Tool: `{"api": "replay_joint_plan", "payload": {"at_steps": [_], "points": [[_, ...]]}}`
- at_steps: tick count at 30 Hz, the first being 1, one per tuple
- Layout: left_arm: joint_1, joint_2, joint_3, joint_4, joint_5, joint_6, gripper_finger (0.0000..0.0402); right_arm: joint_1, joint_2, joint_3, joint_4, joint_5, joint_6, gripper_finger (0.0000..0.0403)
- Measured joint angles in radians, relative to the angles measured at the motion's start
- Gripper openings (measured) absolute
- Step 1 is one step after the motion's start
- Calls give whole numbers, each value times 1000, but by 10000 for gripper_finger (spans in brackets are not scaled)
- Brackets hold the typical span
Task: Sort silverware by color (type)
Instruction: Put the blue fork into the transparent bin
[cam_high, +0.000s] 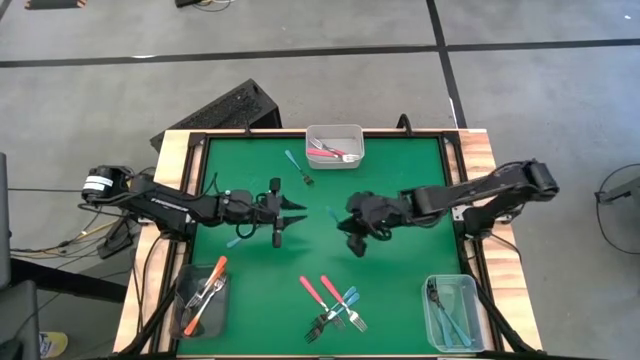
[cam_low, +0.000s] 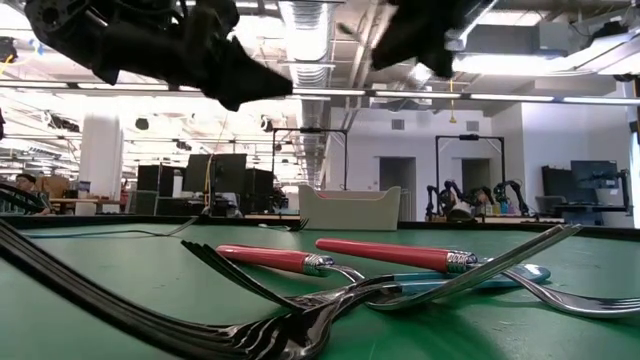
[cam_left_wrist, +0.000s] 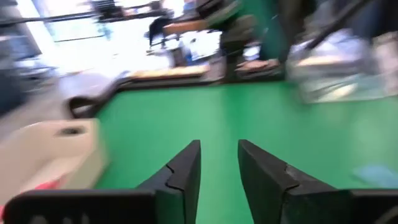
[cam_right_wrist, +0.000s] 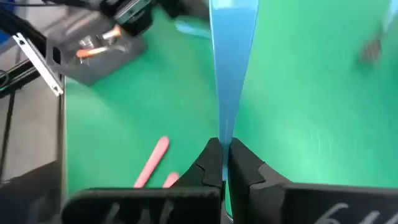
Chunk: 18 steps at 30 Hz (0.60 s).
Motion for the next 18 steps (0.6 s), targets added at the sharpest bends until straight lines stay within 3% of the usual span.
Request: {"api": "replay_joint_plan", "payload": {"at_steps": [6, 11, 18], "points": [[5, 0, 0, -78, -216, 78, 106, 133, -72, 98, -469, -119, 354, 22], [36, 0, 0, -139, -241, 94, 96, 308, -104, 106, -689, -166, 717, 23], [99, 0, 0, -194, -238, 80, 77, 601, -61, 106, -786, -171, 1196, 42]]}}
